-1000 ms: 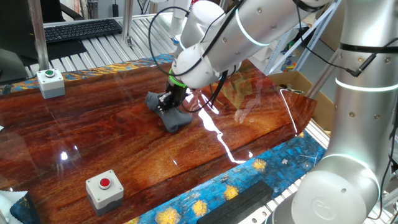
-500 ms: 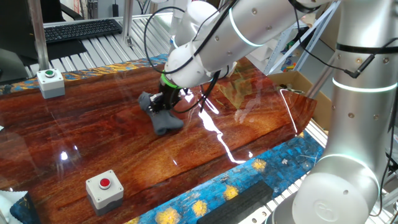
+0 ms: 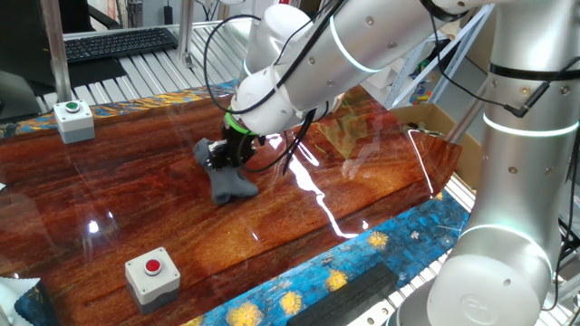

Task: Clean the table with a cloth

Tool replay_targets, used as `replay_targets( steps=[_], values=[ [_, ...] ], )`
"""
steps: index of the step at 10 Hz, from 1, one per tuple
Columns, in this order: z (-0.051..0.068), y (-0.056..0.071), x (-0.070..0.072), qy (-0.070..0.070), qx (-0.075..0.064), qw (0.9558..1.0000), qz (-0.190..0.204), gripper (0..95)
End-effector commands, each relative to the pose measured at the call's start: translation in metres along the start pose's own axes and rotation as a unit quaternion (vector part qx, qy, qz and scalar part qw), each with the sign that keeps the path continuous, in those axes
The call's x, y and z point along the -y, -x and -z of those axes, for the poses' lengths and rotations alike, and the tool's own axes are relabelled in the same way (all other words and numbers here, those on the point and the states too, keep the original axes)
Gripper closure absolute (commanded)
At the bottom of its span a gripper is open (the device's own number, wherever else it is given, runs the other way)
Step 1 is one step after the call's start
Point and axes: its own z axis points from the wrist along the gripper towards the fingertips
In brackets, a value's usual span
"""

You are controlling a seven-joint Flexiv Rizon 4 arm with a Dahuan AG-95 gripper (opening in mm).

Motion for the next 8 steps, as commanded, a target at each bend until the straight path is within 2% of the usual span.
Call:
replay_targets(
  steps=[1, 3, 6, 7, 8],
  values=[
    [0.003, -0.008, -0.009, -0.001, 0.0, 0.9999, -0.014, 95.0],
    [0.0, -0.021, -0.008, -0.014, -0.003, 0.9999, 0.002, 95.0],
    [-0.006, -0.033, 0.004, -0.067, 0.007, 0.996, 0.058, 95.0],
    [-0.009, -0.031, 0.014, -0.07, 0.008, 0.9947, 0.074, 95.0],
    [-0.01, -0.029, 0.023, -0.066, 0.007, 0.9942, 0.084, 95.0]
  ],
)
